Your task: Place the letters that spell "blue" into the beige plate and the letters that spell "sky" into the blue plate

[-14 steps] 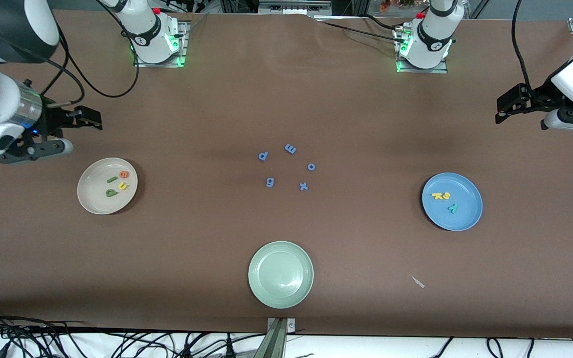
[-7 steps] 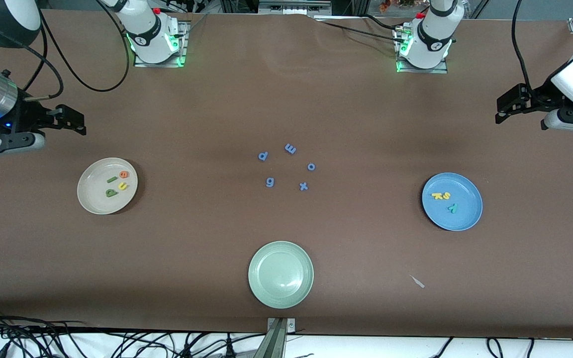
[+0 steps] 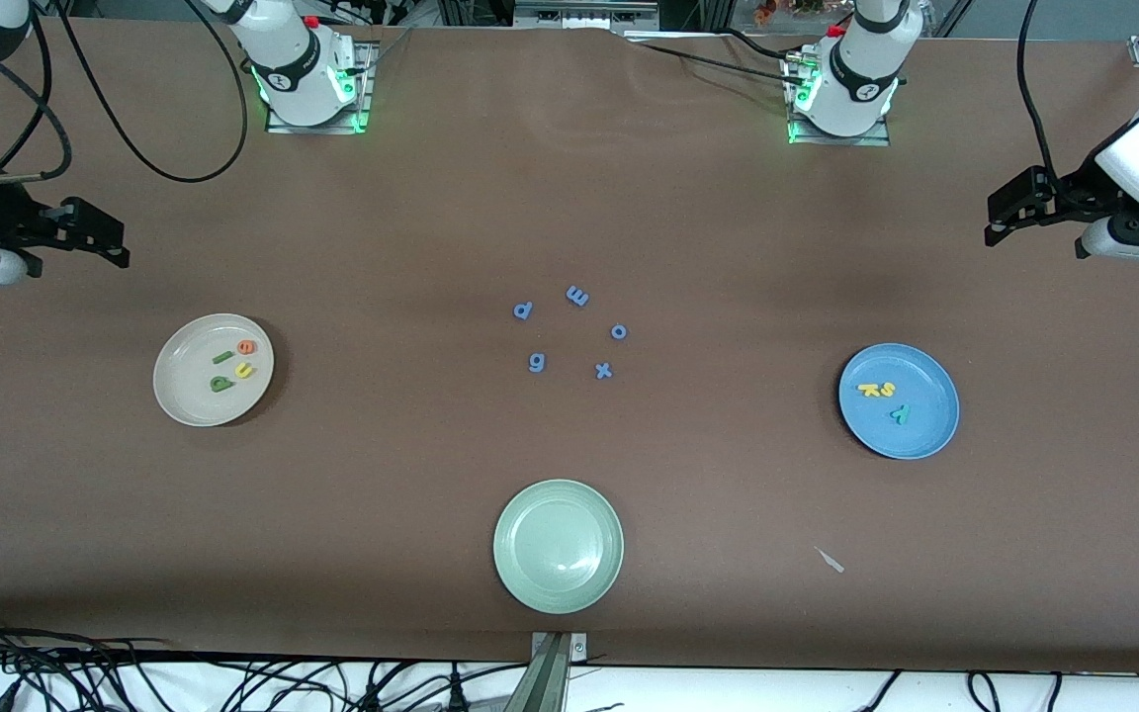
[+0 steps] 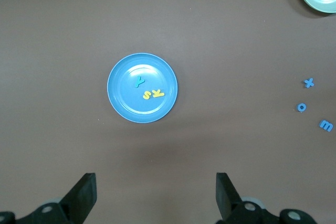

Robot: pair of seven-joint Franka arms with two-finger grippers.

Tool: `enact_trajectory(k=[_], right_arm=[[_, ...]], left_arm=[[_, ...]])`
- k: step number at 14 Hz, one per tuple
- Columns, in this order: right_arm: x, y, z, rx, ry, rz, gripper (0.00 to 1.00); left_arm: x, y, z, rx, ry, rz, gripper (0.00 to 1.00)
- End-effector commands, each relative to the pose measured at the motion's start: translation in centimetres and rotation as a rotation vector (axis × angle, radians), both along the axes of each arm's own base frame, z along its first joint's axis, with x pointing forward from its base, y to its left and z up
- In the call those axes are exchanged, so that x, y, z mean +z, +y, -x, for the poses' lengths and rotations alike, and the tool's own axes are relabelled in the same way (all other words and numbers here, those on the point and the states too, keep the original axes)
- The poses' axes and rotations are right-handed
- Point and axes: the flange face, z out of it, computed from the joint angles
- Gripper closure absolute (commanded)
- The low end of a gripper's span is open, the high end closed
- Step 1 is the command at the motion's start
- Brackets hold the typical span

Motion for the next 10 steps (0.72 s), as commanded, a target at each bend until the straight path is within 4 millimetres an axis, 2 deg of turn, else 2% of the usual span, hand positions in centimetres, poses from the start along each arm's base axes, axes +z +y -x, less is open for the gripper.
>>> enact_trajectory(k=[1,5,10], right_arm=[[0.2,-0.4,-0.1,-0.017,-0.008,-0.002,0.0],[-0.7,-0.4,-0.4,-0.022,0.018,0.0,0.0],[-0.9,-0.5,-0.5,-0.024,0.021,-0.002,0.0]], left_arm=[[0.6,-0.1,-0.2,0.003,0.005,0.017,0.0],[0.6,0.0,-0.2,0.005,0.004,0.017,0.0],[0.5,0.1,-0.2,0.006,0.007,0.017,0.0]])
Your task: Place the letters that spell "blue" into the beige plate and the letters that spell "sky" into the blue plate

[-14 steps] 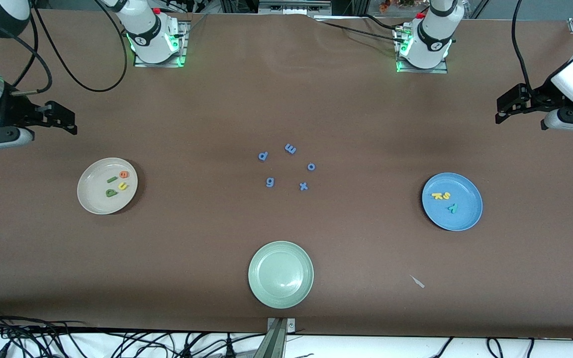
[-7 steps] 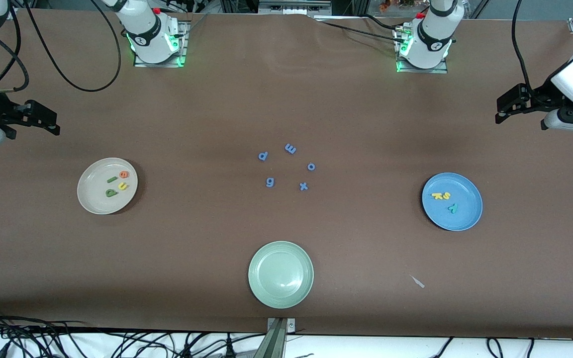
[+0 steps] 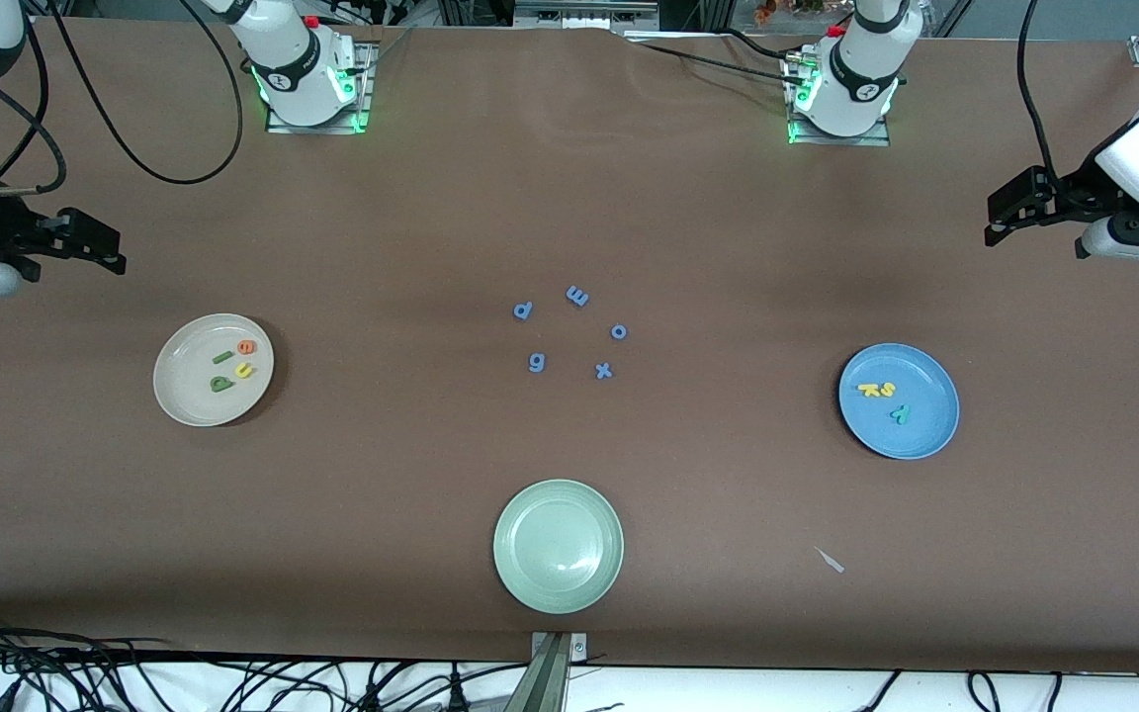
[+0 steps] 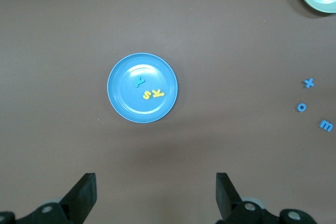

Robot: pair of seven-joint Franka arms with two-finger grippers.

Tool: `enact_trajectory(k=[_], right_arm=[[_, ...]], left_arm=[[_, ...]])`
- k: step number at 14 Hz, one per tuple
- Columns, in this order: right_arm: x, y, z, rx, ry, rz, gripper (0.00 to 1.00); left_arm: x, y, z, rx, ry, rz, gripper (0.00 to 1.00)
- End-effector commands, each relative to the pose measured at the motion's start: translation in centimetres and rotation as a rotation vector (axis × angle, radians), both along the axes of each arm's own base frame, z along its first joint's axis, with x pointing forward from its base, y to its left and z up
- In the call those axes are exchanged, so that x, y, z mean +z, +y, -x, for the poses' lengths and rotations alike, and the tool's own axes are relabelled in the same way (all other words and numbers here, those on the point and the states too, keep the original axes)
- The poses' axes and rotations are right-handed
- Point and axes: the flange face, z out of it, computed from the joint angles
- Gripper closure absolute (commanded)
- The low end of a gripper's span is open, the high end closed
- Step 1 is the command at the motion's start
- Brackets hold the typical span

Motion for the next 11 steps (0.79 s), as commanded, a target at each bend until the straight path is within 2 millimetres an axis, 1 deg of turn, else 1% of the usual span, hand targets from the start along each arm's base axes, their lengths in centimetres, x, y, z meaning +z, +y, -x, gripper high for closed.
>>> enact_trajectory(k=[1,9,11], right_arm=[[0.35,0.05,0.05,-0.01,-0.002,-0.001,0.0],[0.35,-0.06,0.05,-0.013,-0.001,0.002,0.0],[0.27,0.02,0.07,-0.036,0.001,0.002,0.0]], left_arm=[[0.63,0.08,-0.18,0.006,0.005,0.017,0.0],[0.55,0.16,-0.23,0.007,0.007,0.017,0.0],[0.55,0.16,-0.23,0.007,0.007,0.017,0.0]])
